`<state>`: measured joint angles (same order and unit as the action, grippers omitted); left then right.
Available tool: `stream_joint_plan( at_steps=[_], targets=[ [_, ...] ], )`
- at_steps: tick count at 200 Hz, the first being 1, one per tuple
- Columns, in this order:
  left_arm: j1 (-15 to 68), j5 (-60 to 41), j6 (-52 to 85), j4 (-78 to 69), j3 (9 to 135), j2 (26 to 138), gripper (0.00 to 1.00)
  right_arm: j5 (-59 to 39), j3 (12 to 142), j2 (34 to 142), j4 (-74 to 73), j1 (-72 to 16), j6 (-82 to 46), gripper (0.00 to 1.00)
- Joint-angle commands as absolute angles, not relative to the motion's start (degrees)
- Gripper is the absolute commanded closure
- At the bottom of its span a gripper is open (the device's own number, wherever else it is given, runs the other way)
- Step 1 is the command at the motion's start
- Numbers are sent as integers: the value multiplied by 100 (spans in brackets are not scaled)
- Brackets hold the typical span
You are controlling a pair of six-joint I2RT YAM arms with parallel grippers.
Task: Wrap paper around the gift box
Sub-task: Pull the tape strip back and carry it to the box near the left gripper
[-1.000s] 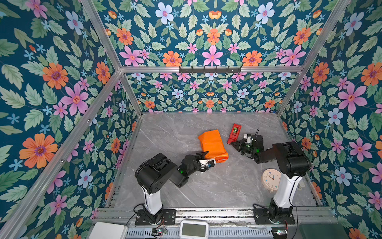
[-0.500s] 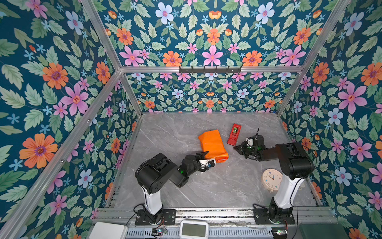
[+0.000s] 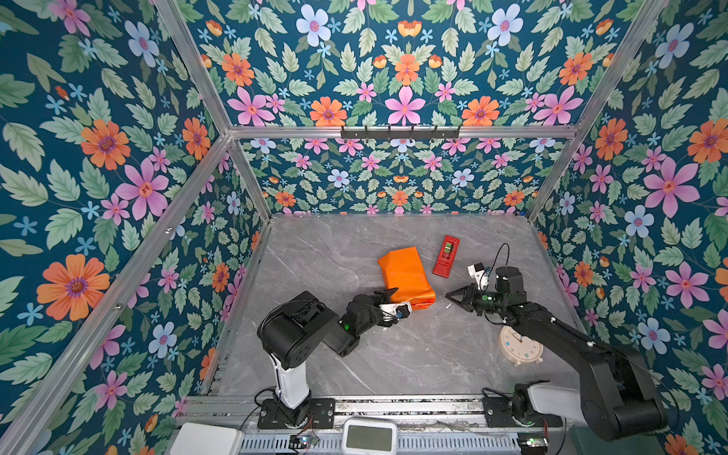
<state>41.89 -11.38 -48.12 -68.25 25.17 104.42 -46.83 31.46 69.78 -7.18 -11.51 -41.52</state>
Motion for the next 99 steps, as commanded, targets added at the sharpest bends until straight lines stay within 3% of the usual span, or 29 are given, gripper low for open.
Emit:
stream_joint_plan(
  at_steps=[1,55,99],
  targets=[
    [4188,-1090,-4781,-6311,2526,10492,33,-4820,3212,6753,-10,-1518,-3748,100],
    [4194,-1081,-4781,-6319,2522,10494,33,-4227,3406,7513,-644,-2683,-4089,100],
    [4201,-1081,-4782,-6319,2519,10494,33,-4049,3742,8724,-1552,-3030,-4560,100]
  ],
)
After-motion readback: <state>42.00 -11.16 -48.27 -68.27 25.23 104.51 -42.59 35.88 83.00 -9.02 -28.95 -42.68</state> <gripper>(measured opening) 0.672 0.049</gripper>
